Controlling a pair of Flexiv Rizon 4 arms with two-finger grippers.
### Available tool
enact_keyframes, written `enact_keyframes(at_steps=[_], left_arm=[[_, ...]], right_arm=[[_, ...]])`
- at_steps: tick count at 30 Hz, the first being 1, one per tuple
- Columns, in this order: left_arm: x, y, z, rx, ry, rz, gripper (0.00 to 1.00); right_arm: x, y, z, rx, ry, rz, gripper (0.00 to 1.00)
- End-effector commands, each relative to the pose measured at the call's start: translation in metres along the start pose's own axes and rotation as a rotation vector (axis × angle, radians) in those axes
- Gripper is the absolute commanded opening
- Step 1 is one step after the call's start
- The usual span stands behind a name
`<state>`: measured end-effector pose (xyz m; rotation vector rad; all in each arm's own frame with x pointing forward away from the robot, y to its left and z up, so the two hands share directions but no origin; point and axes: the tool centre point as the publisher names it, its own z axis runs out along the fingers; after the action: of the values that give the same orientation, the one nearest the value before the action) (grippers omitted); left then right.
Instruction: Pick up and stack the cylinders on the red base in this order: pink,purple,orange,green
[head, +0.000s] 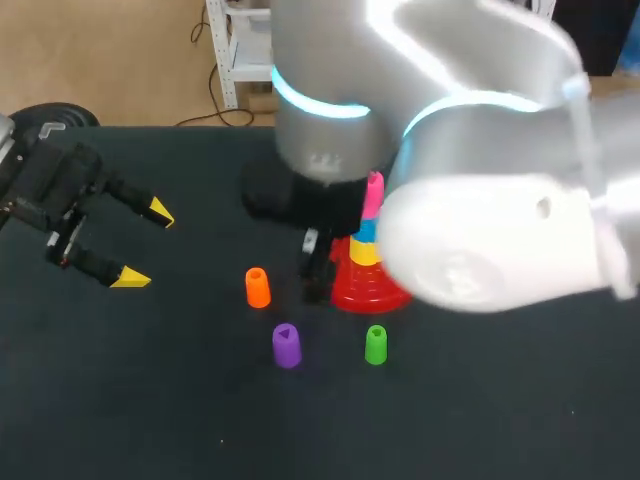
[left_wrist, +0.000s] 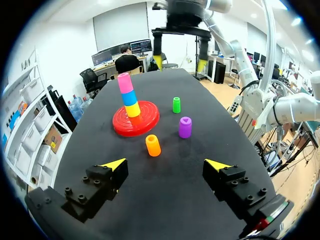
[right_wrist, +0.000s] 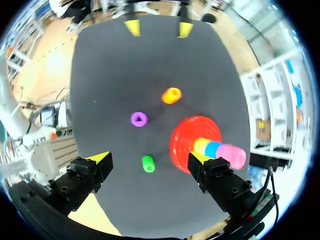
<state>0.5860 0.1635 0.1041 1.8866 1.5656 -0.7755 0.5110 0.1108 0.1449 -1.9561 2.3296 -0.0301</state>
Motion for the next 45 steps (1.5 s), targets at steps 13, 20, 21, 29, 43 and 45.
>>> enact_keyframes(at_steps=[13, 20, 21, 29, 43, 45], left_arm=[[0.001, 0.0, 0.0, -0.001, -0.001, 0.002, 1.0], [0.001, 0.0, 0.0, -0.001, -0.001, 0.002, 1.0], [0.001, 0.0, 0.0, -0.001, -0.001, 0.002, 1.0], [0.001, 0.0, 0.0, -0.001, -0.001, 0.002, 1.0], [0.001, 0.0, 0.0, -0.001, -0.001, 0.002, 1.0], [0.001, 0.0, 0.0, -0.001, -0.001, 0.002, 1.0]], right_arm=[[-0.033, 0.014, 0.07, -0.099, 0.052, -0.064, 1.0], [-0.03, 0.011, 0.087, -0.12, 0.015, -0.043, 1.0], [-0.03, 0.012, 0.089, -0.122, 0.012, -0.043, 1.0], [-0.034, 0.015, 0.105, -0.156, -0.002, -0.055, 1.0], [-0.037, 0.012, 0.123, -0.163, 0.016, -0.063, 1.0], [-0.037, 0.012, 0.125, -0.167, 0.016, -0.064, 1.0]])
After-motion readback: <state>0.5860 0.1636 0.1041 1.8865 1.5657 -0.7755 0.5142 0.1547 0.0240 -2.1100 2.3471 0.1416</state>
